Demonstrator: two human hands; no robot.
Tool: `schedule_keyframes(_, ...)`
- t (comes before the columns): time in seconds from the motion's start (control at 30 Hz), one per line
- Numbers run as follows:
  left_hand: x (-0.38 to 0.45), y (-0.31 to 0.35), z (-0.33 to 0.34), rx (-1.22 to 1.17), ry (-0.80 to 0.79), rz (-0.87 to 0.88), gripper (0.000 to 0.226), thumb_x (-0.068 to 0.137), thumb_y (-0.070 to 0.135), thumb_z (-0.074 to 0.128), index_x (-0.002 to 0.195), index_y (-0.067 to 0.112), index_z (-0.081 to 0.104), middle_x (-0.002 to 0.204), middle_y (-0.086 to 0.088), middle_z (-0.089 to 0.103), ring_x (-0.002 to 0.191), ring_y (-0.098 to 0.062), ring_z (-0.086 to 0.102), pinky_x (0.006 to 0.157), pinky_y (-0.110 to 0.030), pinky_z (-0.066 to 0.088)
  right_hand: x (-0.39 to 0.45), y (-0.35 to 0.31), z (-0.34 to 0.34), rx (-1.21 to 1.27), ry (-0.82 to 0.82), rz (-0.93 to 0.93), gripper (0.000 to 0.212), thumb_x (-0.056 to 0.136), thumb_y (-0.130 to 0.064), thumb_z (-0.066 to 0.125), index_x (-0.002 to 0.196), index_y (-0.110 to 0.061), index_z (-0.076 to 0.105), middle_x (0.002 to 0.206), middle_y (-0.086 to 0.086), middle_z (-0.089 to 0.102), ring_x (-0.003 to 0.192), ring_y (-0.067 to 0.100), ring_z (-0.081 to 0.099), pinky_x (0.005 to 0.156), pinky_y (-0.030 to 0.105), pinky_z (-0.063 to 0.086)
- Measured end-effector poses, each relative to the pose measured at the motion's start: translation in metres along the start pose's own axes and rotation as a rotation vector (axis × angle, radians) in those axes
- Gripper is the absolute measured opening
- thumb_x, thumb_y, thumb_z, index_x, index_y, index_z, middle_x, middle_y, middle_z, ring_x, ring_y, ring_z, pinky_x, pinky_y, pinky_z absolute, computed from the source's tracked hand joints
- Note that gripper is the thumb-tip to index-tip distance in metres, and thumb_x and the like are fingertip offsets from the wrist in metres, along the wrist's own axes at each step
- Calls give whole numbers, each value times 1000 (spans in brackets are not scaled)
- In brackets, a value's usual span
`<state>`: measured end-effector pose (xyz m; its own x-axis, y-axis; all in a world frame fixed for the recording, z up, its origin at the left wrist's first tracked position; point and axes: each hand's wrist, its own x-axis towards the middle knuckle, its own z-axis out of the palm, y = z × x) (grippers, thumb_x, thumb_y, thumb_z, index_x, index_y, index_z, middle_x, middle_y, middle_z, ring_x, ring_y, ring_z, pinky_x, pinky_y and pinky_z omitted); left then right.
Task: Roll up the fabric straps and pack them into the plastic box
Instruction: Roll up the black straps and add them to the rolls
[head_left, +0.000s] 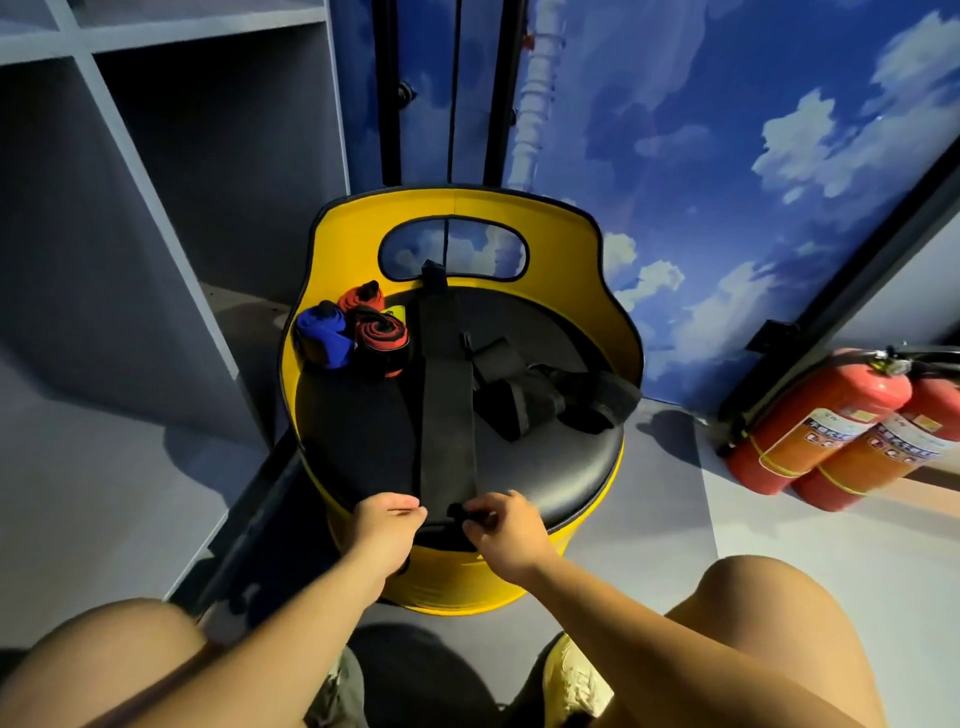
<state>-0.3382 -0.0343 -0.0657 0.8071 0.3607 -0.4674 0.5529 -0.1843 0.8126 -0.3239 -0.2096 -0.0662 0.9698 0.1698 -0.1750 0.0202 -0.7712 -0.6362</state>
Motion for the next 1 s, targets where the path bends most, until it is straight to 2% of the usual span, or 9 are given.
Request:
schedule_keyframes(0.13,-6,-3,7,30,-59,16,23,90,12,73,113,13,72,109,-2,71,98,-17,64,81,-25,46,-6,5,0,-94,-6,-86,31,88,-24,69,118,-18,74,123,4,55,114,19,55,99,23,42)
schedule_keyframes(0.23,-10,-4,6,20,-84,44,25,90,8,73,113,16,69,106,-1,70,95,-15,64,71,-19,45,-11,12,0,-140,5,-197,32,82,-17,70,114,-15,74,130,0,46,114,19,58,102,25,46)
schedule_keyframes(0.37,-12,-6,8,105,-119,109,16,91,10,70,93,25,73,95,6,72,92,-12,66,67,-18,47,-12,18,-1,-303,19,-300,27,91,-16,64,117,-12,69,130,3,46,99,28,64,88,32,49)
schedule_keyframes(0.5,-14,-3,9,202,-128,178,13,90,20,72,81,29,75,88,12,73,89,-8,66,65,-15,46,-6,28,1,-401,24,-423,22,93,-15,63,111,-10,72,111,7,56,84,32,65,74,37,53)
schedule_keyframes(0.57,-13,-1,7,246,-143,217,2,85,28,78,84,29,76,87,13,73,87,-6,66,65,-14,46,-4,29,0,-414,14,-456,21,93,-17,62,111,-11,73,105,7,58,83,31,64,70,36,53)
schedule_keyframes(0.67,-12,-3,2,452,-165,359,22,79,37,83,98,29,76,99,13,64,87,-5,59,64,-9,40,2,28,-6,-438,-30,-469,28,95,-26,56,113,-13,72,102,9,57,88,34,62,73,40,52)
schedule_keyframes(0.8,-5,-2,-4,734,-169,642,30,91,41,70,116,26,73,114,13,56,99,-8,56,83,-20,44,9,25,-17,-400,-78,-467,32,96,-29,56,123,-16,67,111,10,60,99,30,59,83,38,47)
schedule_keyframes(0.9,-1,4,-4,727,-172,748,33,97,34,63,128,24,67,113,8,65,107,-13,56,92,-28,46,15,26,-22,-280,-58,-416,34,93,-32,62,125,-19,62,111,5,64,100,27,61,83,35,47)
schedule_keyframes(1.0,2,7,-5,670,-177,751,24,96,28,64,120,28,68,99,10,64,99,-13,57,87,-31,49,20,28,-24,-199,-87,-364,26,92,-32,63,114,-17,62,107,5,66,96,25,62,80,34,48)
